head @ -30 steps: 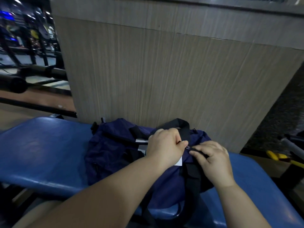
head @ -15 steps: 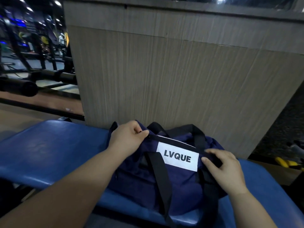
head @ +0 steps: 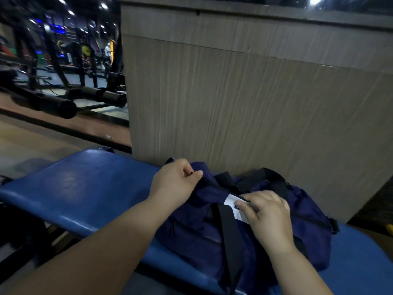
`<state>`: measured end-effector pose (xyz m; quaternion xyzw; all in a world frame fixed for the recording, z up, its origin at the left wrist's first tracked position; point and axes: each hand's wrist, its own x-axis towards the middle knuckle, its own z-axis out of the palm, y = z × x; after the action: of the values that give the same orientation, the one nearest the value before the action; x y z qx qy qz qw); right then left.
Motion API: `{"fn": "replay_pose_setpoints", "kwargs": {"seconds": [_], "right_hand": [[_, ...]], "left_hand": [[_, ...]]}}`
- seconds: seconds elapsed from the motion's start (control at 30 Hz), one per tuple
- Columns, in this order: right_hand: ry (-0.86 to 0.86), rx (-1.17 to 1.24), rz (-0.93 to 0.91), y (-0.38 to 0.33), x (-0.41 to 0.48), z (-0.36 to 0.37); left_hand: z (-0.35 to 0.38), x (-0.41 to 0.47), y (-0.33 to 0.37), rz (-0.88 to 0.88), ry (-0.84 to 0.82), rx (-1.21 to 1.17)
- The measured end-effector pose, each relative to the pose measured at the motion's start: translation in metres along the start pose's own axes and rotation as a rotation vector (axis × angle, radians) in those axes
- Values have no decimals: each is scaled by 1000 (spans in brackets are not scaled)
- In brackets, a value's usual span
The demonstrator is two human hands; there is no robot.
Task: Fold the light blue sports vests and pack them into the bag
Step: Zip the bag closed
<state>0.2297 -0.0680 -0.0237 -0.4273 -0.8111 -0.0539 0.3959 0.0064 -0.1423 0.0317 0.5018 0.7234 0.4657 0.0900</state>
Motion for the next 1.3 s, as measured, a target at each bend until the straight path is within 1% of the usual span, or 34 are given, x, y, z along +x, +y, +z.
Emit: {"fn": "replay_pose_setpoints", "kwargs": {"seconds": [0.1,0.17,0.33,0.47,0.57,0.6,0.67,0.7,0.77,0.83,0.9,0.93,1.0,1.13,1.2,1.3], "right_hand": [[8,94,11,9,3,-3],[8,131,-4,14,4,-4],[-1,62,1,11,1,0],[-131,24,118,6,0,4],[-100,11,109,-7,1,7],[-84,40,80,-16,3,7],[-62,148,-48,-40,7,7],[-71,217,-126,-56,10,7],[-150,306,-271,-90,10,10],[-289,239,-347,-123,3,16],[-417,50,-410,-139,-5,32],[-445,-40,-434,-140,-8,41],[-438,-111,-417,-134,-7,56],[-408,-151,-296,-116,13,73],[-414,-200,-278,-106,22,83],[-405,-223,-257,-92,34,93]], "left_hand": [[-20,13,-15,-121,68,-84],[-26,18,-26,-170,74,-142],[-18,23,-43,-195,19,-250],[-14,19,-59,-185,-29,-377],[-16,12,-81,-257,-117,-419],[-17,9,-90,-280,-167,-413],[-16,1,-110,-304,-269,-359],[-14,-3,-122,-309,-302,-330],[-9,-11,-141,-300,-362,-308],[-5,-12,-154,-254,-416,-272],[-5,-9,-161,-201,-442,-160],[-4,-7,-165,-182,-442,-115],[-3,-5,-170,-164,-452,-44],[-2,1,-178,-148,-489,26],[-2,5,-180,-140,-493,20],[0,8,-181,-132,-552,-15]]}}
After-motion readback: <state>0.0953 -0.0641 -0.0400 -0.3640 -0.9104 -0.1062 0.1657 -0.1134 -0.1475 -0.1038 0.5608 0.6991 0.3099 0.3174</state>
